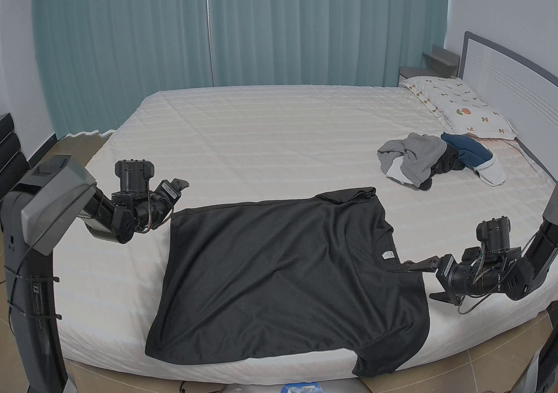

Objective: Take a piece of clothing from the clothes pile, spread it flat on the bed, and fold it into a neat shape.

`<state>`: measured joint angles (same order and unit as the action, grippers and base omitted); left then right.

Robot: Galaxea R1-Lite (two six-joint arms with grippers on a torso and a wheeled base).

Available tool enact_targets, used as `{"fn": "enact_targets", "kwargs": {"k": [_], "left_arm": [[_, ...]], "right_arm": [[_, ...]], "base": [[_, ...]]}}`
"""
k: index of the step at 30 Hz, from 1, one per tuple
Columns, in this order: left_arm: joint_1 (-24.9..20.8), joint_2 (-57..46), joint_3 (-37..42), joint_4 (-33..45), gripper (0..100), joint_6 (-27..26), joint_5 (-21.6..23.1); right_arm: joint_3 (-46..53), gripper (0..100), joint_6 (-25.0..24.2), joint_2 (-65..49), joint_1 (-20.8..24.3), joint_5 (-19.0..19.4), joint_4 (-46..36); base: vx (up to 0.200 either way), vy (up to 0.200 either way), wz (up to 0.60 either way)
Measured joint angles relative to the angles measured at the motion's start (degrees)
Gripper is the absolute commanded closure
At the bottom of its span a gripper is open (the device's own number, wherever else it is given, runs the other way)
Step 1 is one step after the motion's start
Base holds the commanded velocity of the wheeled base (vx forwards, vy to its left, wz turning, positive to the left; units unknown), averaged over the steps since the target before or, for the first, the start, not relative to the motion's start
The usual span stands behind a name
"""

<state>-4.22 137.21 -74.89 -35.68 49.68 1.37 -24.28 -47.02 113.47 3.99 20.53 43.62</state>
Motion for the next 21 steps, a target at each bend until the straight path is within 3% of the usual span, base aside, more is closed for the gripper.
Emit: {"fn": "enact_targets", "kwargs": {"k": [6,21], "left_arm": [[-0.3,5.4,-4.3,0.3,0,-1.1,-3.4],[-0.7,9.8,-7.2,0.5,0,-3.8,-4.0]], "right_arm": [[0.6,0,0.2,0.2,1.8,-0.4,0.0],[1.8,0,0.0,2.8,3.9,-0.6,5.5]], "base": [[0.0,0.0,0.0],[0.0,0.0,0.0]]}}
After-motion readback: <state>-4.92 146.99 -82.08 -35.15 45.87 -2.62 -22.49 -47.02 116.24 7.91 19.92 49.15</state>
